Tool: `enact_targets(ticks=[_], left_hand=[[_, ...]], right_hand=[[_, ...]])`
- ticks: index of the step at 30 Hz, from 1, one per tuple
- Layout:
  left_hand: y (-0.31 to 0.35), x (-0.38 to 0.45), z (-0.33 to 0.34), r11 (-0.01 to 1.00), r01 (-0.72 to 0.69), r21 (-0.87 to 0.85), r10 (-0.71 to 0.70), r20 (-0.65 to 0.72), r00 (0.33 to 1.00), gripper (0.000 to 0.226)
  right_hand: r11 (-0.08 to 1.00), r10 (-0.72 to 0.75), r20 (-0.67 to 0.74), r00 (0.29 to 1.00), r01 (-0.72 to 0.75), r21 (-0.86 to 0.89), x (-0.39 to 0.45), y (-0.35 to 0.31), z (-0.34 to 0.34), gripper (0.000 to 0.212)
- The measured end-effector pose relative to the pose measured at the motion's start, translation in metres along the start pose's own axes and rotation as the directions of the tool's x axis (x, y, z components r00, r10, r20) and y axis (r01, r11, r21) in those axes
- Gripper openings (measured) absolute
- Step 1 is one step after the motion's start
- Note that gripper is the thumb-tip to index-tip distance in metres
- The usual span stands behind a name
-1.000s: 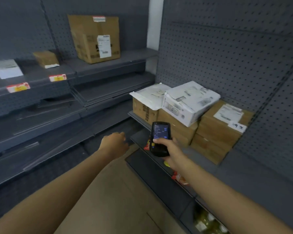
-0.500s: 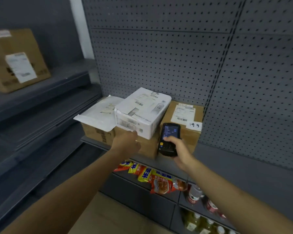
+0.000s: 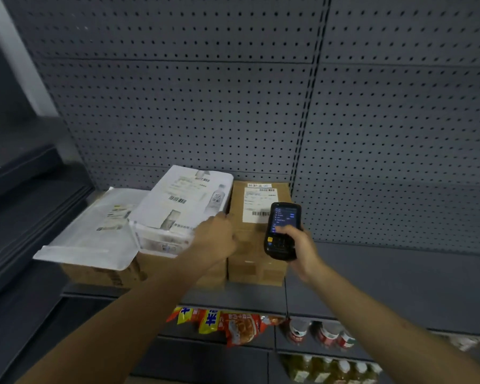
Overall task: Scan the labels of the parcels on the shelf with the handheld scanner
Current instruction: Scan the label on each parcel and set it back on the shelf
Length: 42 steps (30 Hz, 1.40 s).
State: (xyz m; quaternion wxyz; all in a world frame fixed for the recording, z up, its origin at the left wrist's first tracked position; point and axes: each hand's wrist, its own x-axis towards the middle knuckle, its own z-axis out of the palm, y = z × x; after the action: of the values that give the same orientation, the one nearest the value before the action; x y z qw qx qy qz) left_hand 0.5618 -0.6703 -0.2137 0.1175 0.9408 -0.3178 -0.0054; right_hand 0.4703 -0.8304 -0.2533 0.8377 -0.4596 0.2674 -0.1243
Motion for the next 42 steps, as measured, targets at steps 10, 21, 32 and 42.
enact_targets(ticks=[10,21,32,42], left_hand=[[-0.005,0.049,0.015,0.986,-0.148,-0.080,0.156,0.101,0.983,0.061],[0.003,0.054,0.047,0.982,-0.116,-0.152,0.141,0.170,0.975,0.087],[0.001,0.064,0.057,0.979,0.047,-0.196,-0.004,0.214,0.977,0.088],[0.004,0.071,0.065,0.938,0.214,-0.271,-0.138,0.274,0.952,0.108]], right_hand=[[0.989,-0.082,-0.169,0.982,0.101,0.105,0.008,0.005,0.013,0.064],[0.991,-0.112,-0.207,0.972,0.126,0.053,-0.009,0.010,-0.002,0.053],[0.997,-0.080,-0.211,0.974,0.083,0.006,-0.010,0.000,-0.017,0.052],[0.998,-0.040,-0.166,0.985,0.047,0.037,-0.011,-0.005,-0.026,0.053]])
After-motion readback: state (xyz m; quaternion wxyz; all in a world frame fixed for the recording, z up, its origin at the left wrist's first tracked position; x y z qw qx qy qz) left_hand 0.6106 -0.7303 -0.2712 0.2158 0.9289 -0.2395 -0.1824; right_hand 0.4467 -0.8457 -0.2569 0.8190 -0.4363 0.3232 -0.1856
